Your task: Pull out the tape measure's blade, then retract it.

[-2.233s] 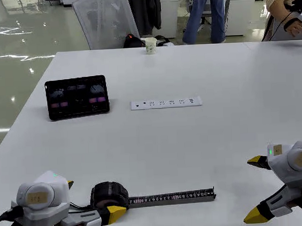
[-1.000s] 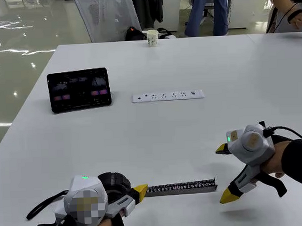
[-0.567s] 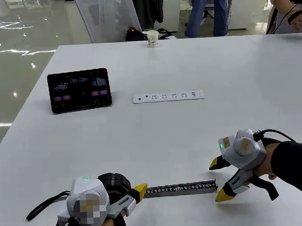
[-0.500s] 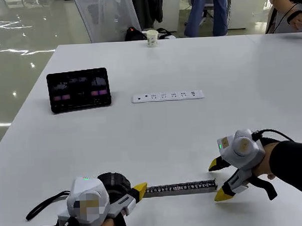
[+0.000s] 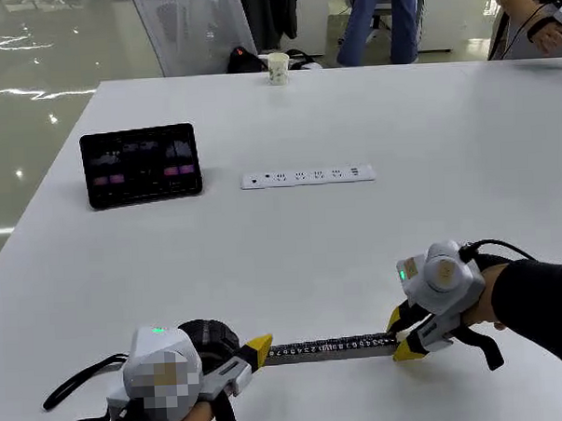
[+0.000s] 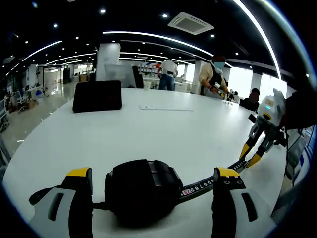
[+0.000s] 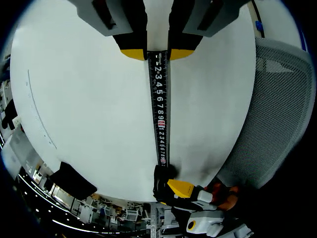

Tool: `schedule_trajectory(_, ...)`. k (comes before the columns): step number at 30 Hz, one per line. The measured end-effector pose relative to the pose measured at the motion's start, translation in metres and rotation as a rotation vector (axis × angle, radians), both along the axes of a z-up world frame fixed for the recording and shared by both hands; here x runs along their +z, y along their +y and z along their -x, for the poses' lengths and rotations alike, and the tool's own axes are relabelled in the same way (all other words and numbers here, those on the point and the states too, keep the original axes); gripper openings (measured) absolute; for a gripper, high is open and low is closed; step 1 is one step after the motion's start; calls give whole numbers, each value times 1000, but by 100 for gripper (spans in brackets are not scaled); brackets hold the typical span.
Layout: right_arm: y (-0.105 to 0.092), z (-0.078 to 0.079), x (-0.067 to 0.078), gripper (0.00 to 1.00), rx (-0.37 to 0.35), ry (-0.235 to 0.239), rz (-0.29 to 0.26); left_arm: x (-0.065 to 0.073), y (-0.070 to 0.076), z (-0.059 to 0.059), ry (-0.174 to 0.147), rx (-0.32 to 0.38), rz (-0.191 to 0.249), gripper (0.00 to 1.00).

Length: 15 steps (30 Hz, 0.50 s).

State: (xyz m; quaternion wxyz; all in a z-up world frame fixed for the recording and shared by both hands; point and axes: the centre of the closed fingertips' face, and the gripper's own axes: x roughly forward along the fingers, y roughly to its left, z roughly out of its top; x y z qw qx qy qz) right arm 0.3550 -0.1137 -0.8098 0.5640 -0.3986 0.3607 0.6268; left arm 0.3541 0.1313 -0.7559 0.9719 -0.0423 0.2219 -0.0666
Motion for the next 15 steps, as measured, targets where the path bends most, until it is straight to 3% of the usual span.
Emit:
schedule_trajectory(6,0,-1,1,12,9,5,19,-2,5,0,3,14,-5,97)
schedule_trajectory(8,-1,-3,0,11,-32,39,22,-3,7,0,4,21,-9,95)
schedule_trajectory(15,-1,-3,-1,10,-27,35,51,-9,12,2,26,48,-40,80)
